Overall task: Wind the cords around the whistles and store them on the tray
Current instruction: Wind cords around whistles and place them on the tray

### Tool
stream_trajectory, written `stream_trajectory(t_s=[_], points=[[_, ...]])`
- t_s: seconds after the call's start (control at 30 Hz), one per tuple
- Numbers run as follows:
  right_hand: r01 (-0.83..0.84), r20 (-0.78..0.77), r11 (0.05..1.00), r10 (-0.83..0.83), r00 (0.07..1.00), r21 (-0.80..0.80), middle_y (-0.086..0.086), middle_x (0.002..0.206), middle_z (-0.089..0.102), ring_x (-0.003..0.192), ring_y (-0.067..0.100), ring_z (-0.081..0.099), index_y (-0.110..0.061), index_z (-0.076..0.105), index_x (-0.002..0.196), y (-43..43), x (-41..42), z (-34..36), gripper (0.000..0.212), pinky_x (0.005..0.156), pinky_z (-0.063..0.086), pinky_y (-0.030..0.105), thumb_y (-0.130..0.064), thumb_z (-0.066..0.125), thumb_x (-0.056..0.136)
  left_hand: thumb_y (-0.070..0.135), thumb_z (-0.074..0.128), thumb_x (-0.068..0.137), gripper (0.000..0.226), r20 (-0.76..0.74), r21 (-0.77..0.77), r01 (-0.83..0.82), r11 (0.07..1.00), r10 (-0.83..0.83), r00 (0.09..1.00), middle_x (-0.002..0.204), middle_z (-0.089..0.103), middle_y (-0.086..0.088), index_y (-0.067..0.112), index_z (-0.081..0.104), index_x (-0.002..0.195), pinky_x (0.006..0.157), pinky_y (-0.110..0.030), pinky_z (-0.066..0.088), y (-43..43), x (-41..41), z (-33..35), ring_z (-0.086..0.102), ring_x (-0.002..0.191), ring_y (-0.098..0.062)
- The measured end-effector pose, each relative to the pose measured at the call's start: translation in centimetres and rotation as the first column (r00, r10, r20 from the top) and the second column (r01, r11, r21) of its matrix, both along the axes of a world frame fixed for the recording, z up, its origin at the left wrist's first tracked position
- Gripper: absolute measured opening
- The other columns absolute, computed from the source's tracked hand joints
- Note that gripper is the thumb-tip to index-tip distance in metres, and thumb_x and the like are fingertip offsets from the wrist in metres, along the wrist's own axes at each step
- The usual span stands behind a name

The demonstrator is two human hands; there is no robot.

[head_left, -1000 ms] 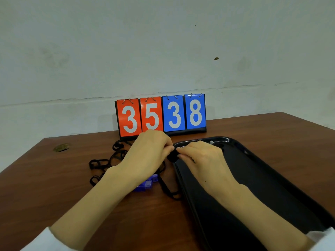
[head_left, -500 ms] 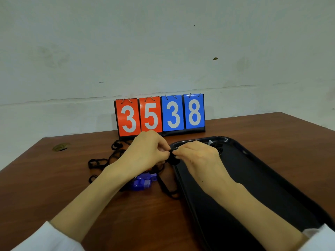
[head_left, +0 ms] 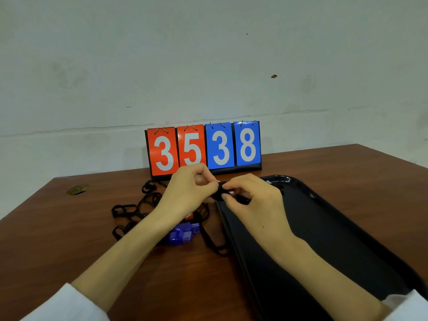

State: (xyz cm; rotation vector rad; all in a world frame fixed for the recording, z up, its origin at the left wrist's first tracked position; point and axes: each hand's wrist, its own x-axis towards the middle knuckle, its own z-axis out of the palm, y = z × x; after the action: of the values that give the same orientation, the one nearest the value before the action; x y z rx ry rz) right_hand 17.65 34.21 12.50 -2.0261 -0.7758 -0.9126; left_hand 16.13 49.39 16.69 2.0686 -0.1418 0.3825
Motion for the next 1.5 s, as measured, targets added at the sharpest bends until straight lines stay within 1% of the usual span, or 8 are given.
stream_trajectory(t_s=[0.2, 0.37, 0.67, 0.83, 1.17, 1.3, 1.4, 1.5], points=[[0.043, -0.104, 0.983, -0.025, 0.994, 0.177, -0.007, 0.087, 0.066, 0.067, -0.003, 0.062, -0.012, 0.068, 0.098, 0.3, -0.4, 0.0, 0.026, 0.071, 0.047, 0.002, -0.013, 0.076, 0.074, 0.009, 0.064, 0.085, 0.006, 0.265, -0.023, -0.109, 0.994, 0.111, 0.958, 0.086, 0.067, 0.012, 0.015, 0.063, 0.084, 0.072, -0.010, 0.051, -1.6, -0.6, -2.0, 0.063, 0.082, 0.006], [0.074, -0.057, 0.982, -0.064, 0.996, 0.174, -0.008, 0.088, 0.067, 0.076, -0.003, 0.061, -0.012, 0.069, 0.098, 0.0, -0.4, 0.1, 0.025, 0.077, 0.047, 0.003, -0.012, 0.076, 0.074, 0.014, 0.064, 0.086, 0.010, 0.273, 0.000, -0.085, 0.996, 0.082, 0.958, 0.088, 0.067, 0.009, 0.018, 0.068, 0.094, 0.069, -0.010, 0.052, -1.6, -0.9, -1.7, 0.063, 0.084, 0.004], [0.110, 0.092, 0.994, -0.107, 0.990, -0.022, 0.000, 0.088, 0.068, 0.077, 0.005, 0.064, -0.010, 0.067, 0.095, -0.2, -0.7, 0.5, 0.025, 0.076, 0.050, 0.013, -0.012, 0.077, 0.072, 0.019, 0.064, 0.087, 0.022, 0.267, 0.353, -0.132, 0.926, 0.035, 0.963, 0.095, 0.068, 0.009, 0.017, 0.070, 0.108, 0.073, -0.005, 0.045, -0.8, -1.5, 0.4, 0.061, 0.079, 0.002], [0.083, 0.112, 0.995, -0.078, 0.991, -0.048, 0.000, 0.086, 0.068, 0.075, 0.005, 0.062, -0.010, 0.066, 0.093, 0.2, -0.7, 0.2, 0.024, 0.078, 0.045, 0.011, -0.010, 0.076, 0.071, 0.018, 0.060, 0.088, 0.016, 0.376, 0.498, -0.239, 0.834, 0.041, 0.926, 0.090, 0.068, -0.001, 0.014, 0.071, 0.099, 0.077, -0.021, 0.049, -1.1, -1.6, 0.0, 0.059, 0.081, -0.007], [0.068, 0.000, 0.997, -0.068, 0.998, 0.044, -0.004, 0.087, 0.070, 0.072, 0.001, 0.064, -0.015, 0.070, 0.098, 0.0, -0.5, 0.1, 0.026, 0.071, 0.053, 0.014, -0.014, 0.076, 0.073, 0.009, 0.063, 0.085, 0.020, 0.412, 0.360, -0.222, 0.906, 0.059, 0.909, 0.089, 0.069, 0.003, 0.015, 0.069, 0.104, 0.078, -0.020, 0.053, -1.4, -1.0, -1.5, 0.063, 0.079, -0.007], [0.115, 0.064, 0.993, -0.113, 0.992, -0.030, -0.004, 0.088, 0.070, 0.075, 0.003, 0.064, -0.015, 0.071, 0.094, -0.2, -0.5, 0.3, 0.022, 0.070, 0.052, 0.014, -0.013, 0.076, 0.073, 0.010, 0.068, 0.082, 0.013, 0.225, 0.120, -0.106, 0.987, 0.077, 0.971, 0.079, 0.067, 0.013, 0.020, 0.072, 0.089, 0.070, -0.007, 0.050, -1.1, -0.6, -1.2, 0.065, 0.073, 0.000], [0.104, 0.069, 0.991, -0.098, 0.993, -0.084, -0.003, 0.088, 0.069, 0.076, 0.005, 0.064, -0.014, 0.070, 0.092, -0.2, -0.4, 0.2, 0.019, 0.070, 0.052, 0.013, -0.013, 0.076, 0.074, 0.012, 0.071, 0.080, 0.008, 0.105, 0.010, -0.035, 0.999, 0.033, 0.994, 0.078, 0.071, 0.005, 0.019, 0.072, 0.084, 0.068, -0.016, 0.055, -0.6, -0.4, -0.8, 0.068, 0.068, -0.005], [0.084, 0.061, 0.989, -0.077, 0.995, -0.124, -0.003, 0.088, 0.068, 0.074, 0.005, 0.063, -0.015, 0.070, 0.092, -0.1, -0.4, 0.1, 0.019, 0.068, 0.053, 0.015, -0.013, 0.075, 0.074, 0.013, 0.070, 0.081, 0.007, 0.132, 0.165, -0.061, 0.984, 0.040, 0.990, 0.076, 0.069, 0.006, 0.019, 0.069, 0.084, 0.069, -0.016, 0.055, -0.4, -0.3, -0.6, 0.066, 0.067, -0.006]])
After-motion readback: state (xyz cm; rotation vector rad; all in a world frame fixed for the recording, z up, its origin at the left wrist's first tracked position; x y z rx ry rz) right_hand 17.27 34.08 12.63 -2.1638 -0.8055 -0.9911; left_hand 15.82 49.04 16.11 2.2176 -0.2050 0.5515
